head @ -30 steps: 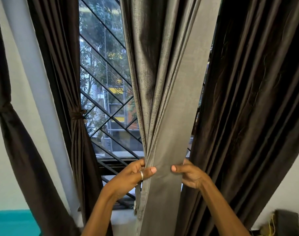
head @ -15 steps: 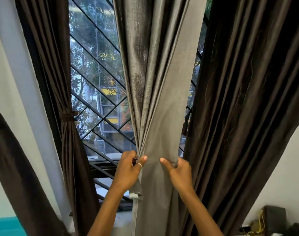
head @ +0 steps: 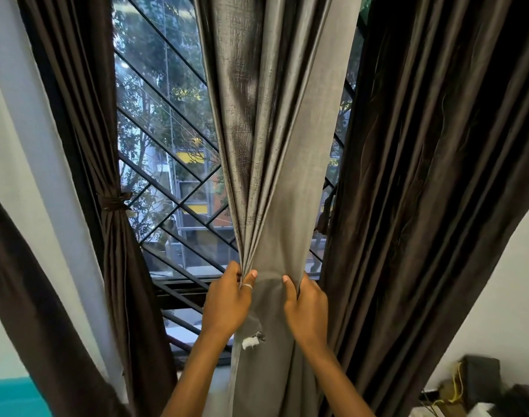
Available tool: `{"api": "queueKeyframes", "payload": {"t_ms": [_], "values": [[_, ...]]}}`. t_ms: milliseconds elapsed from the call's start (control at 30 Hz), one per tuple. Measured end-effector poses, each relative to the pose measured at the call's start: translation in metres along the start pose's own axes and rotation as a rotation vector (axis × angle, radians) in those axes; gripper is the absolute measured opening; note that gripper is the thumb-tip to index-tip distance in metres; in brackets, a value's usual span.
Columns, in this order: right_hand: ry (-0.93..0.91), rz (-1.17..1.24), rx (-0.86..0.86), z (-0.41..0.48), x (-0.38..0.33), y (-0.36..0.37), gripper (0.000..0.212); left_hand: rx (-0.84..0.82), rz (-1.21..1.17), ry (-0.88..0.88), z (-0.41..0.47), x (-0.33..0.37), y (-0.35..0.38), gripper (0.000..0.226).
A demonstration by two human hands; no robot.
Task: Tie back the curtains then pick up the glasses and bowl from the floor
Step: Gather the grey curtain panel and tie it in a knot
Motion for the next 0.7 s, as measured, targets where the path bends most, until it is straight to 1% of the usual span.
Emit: {"api": "queueKeyframes", "payload": {"t_ms": [100, 167, 267, 333, 400, 433, 500, 533, 633, 700], "values": [[-0.042, -0.049, -0.011, -0.009, -0.008, 0.001, 0.031, -0.038, -0.039, -0.022, -0.001, 0.001, 0.002, 0.032], [-0.041, -0.039, -0.06, -0.013, -0.015, -0.001, 0.032, -0.062, -0.055, -0.042, -0.001, 0.001, 0.004, 0.029], [-0.052, 0.051, -0.218, -0.018, -0.021, -0.004, 0.039, -0.102, -0.068, -0.052, 0.001, 0.002, 0.007, 0.027], [-0.044, 0.122, -0.334, -0.019, -0.025, -0.008, 0.036, -0.127, -0.098, -0.074, 0.004, 0.001, 0.007, 0.025], [-0.056, 0.203, -0.403, -0.016, -0.029, -0.013, 0.032, -0.145, -0.127, -0.085, 0.006, 0.0, 0.007, 0.025], [-0.075, 0.246, -0.422, -0.014, -0.03, -0.015, 0.035, -0.157, -0.142, -0.089, 0.006, -0.001, 0.006, 0.026], [-0.134, 0.279, -0.432, -0.009, -0.03, -0.017, 0.045, -0.184, -0.171, -0.105, 0.007, -0.003, 0.005, 0.026], [-0.159, 0.276, -0.42, -0.006, -0.028, -0.017, 0.046, -0.202, -0.187, -0.113, 0.007, -0.002, 0.005, 0.027], [-0.191, 0.277, -0.365, -0.001, -0.024, -0.013, 0.038, -0.261, -0.237, -0.111, 0.006, 0.003, 0.002, 0.026], [-0.122, 0.31, -0.358, 0.0, -0.027, -0.015, 0.032, -0.288, -0.261, -0.109, 0.006, 0.004, 0.0, 0.023]]}}
Point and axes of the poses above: each hand's wrist, its own z-axis towards the middle knuckle, its own y-axis out of the palm, x = y × z, the point moved 1 cm from there along z, towards the middle knuckle, and after that the axes turned 15 degrees about x, right-handed, at the moved point
